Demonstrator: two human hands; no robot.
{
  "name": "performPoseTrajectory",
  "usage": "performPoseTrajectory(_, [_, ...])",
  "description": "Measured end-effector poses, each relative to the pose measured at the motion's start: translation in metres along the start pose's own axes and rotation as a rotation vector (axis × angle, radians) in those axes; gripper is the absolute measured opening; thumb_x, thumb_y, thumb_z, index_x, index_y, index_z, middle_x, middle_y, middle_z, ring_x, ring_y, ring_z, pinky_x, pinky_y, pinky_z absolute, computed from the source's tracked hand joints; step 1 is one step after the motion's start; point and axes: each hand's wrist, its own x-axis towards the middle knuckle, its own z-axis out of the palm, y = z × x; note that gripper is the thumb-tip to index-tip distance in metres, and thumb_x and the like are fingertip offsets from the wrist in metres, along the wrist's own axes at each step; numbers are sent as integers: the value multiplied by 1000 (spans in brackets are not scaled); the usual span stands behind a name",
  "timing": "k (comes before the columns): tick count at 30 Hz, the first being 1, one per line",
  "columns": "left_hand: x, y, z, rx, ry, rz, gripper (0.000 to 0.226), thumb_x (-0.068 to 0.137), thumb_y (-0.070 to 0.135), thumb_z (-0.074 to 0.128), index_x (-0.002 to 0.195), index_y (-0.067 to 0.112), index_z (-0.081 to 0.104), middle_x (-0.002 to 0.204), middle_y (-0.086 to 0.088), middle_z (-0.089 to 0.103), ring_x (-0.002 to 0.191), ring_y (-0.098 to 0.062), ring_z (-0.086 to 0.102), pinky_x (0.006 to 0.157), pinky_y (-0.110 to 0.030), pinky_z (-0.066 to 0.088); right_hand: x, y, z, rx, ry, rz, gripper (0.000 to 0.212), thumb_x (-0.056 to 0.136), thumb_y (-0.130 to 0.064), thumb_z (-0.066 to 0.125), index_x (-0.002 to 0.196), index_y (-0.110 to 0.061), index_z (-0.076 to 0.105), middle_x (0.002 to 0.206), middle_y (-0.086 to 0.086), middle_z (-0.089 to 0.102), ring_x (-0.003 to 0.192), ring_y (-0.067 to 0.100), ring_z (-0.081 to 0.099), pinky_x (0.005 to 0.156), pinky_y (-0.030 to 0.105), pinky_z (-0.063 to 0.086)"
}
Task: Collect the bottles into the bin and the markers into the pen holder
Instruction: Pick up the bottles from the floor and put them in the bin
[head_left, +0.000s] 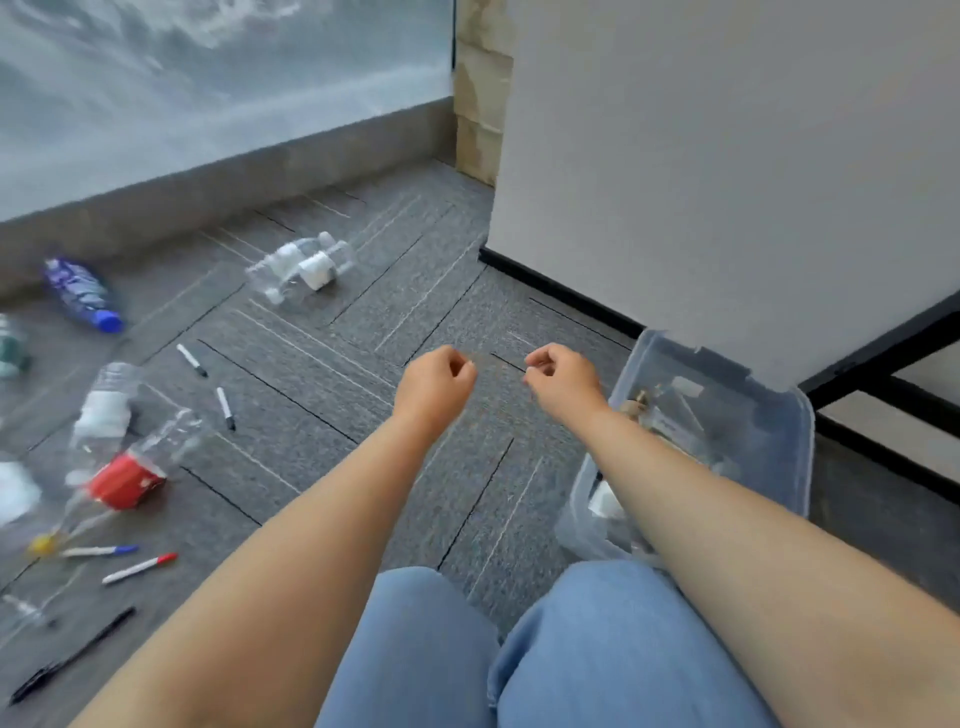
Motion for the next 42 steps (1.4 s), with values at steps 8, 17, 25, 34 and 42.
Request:
performPoseTrajectory(8, [-39,-124,-176,-58,354,-278,14,90,22,49,87,13,59,86,-5,62,83,-24,57,74,-33,44,3,-183,103,-386,-366,-390,7,89,-19,50,87,-20,57,101,9,68,98,28,64,88,40,53])
performPoseTrajectory(17, [-66,-263,-228,-122,538,-722,17,88,20,52,99,13,62,104,-8,66,93,-26,58,83,-34,47,8,-245,282,-481,-725,-577,18,91,-17,51,104,-9,61,99,11,65,87,24,61,75,35,53])
performPoseTrajectory(25, [-24,-344,-215,22,393,-888,49,87,26,56,132,12,44,134,-13,46,123,-31,45,100,-44,42,58,-266,387,-558,-830,-637,16,89,-15,48,100,-10,60,90,5,58,82,22,56,73,37,51])
performPoseTrajectory(34, [38,-407,-192,200,219,-818,78,85,9,60,148,14,15,158,-6,12,147,-25,6,118,-48,16,102,-276,483,-553,-920,-683,18,92,-14,47,105,-10,59,86,2,58,70,17,53,57,26,44])
performPoseTrajectory(42, [62,-448,-167,351,-68,-840,93,83,9,62,150,18,-1,160,-5,0,147,-29,-2,119,-51,10,131,-272,542,-622,-964,-739,30,91,-13,48,121,-13,51,87,-3,57,80,22,60,77,43,56])
